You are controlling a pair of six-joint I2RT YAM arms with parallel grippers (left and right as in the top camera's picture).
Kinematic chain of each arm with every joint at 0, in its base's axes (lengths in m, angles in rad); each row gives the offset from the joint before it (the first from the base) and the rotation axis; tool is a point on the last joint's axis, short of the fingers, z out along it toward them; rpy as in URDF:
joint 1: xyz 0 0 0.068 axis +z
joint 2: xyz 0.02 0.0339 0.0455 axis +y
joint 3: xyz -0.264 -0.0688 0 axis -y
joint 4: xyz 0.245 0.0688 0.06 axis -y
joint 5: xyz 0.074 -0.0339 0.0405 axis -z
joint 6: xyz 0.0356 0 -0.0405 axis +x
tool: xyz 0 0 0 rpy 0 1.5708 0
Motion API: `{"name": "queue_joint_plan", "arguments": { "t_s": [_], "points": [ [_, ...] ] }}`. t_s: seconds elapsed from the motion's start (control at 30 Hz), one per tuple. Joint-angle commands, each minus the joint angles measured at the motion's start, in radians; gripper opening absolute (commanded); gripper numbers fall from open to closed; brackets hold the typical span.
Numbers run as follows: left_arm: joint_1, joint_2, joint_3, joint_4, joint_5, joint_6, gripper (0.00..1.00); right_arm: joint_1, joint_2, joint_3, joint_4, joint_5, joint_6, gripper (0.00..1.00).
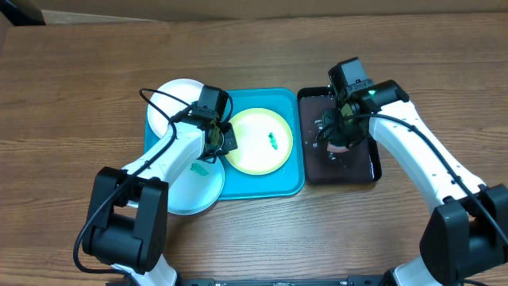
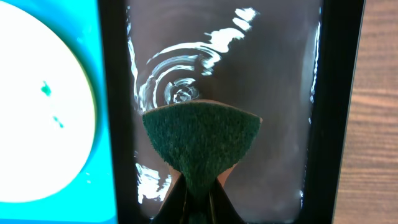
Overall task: Clean dirty plates on tray and stack at the side
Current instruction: 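Scrub the yellow plate's green smear with the held sponge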
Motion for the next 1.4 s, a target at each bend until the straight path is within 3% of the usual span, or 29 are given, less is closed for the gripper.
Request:
{"name": "queue_joint_plan", "arguments": {
  "t_s": [0.0,0.3,0.97,1.37],
  "points": [
    [-0.008,0.018,-0.006,0.003,0.000,0.006,0.04,0.005,-0.011,0.083,0.024,-0.054,-0.003,0.04],
    [-0.008,0.018,-0.006,0.003,0.000,0.006,0.04,0.067,-0.010,0.143,0.154,-0.262,-0.003,0.04],
    [-0.008,0.018,-0.006,0.000,0.000,0.005,0.04,0.379,0.198,0.111,0.240,0.359,-0.002,0.04],
    [-0.008,0.018,-0.006,-0.002,0.000,0.005,0.04,0.381,0.311,0.111,0.242,0.307,0.032,0.04]
  ]
}}
